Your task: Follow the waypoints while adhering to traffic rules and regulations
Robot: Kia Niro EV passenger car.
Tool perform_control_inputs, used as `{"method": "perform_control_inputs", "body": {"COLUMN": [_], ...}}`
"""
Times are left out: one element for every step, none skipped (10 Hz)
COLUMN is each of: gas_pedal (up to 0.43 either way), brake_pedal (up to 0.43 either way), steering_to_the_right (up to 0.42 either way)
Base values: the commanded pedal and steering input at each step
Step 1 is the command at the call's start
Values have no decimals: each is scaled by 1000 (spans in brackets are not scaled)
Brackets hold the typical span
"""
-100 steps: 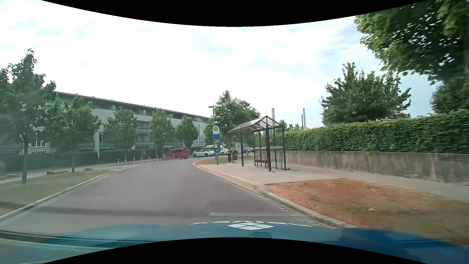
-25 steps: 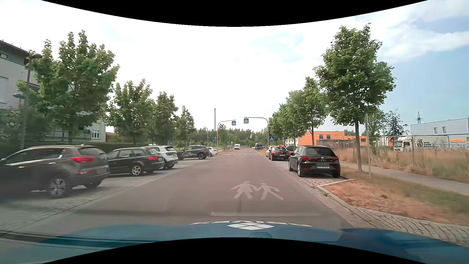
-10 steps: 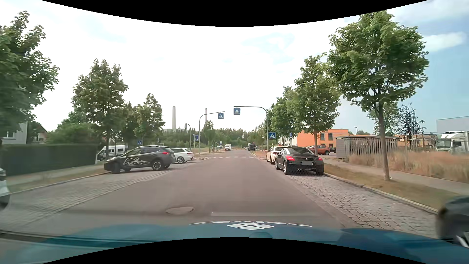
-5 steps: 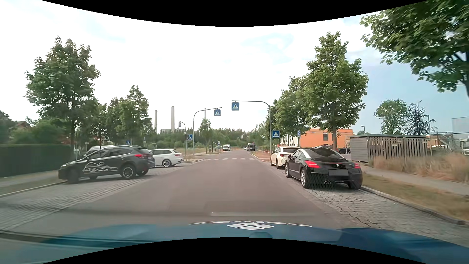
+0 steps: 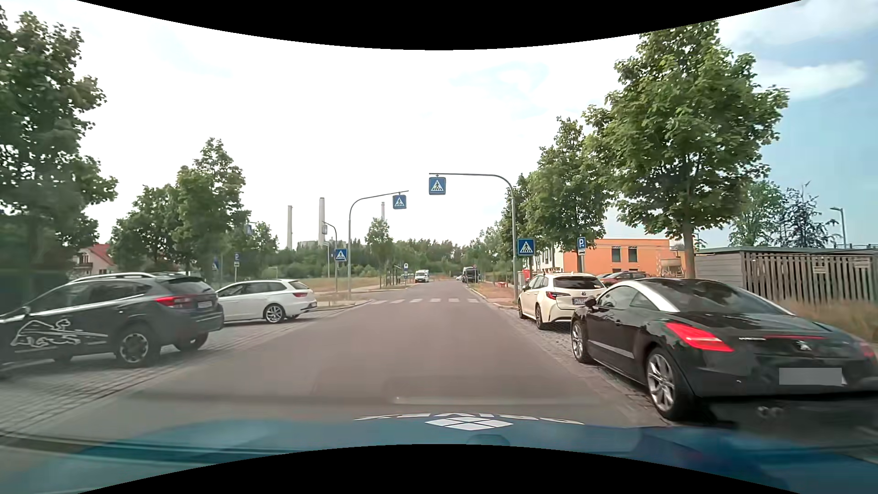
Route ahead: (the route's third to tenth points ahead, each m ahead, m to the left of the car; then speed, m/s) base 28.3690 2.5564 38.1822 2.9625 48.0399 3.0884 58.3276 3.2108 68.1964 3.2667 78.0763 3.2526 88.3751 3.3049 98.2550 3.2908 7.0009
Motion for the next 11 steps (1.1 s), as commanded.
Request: {"method": "perform_control_inputs", "body": {"gas_pedal": [138, 138, 138, 138, 138, 138, 138, 138, 138, 138, 138], "brake_pedal": [0, 0, 0, 0, 0, 0, 0, 0, 0, 0, 0], "steering_to_the_right": [1, 1, 1, 1, 1, 1, 1, 0, 1, 1, 1]}}
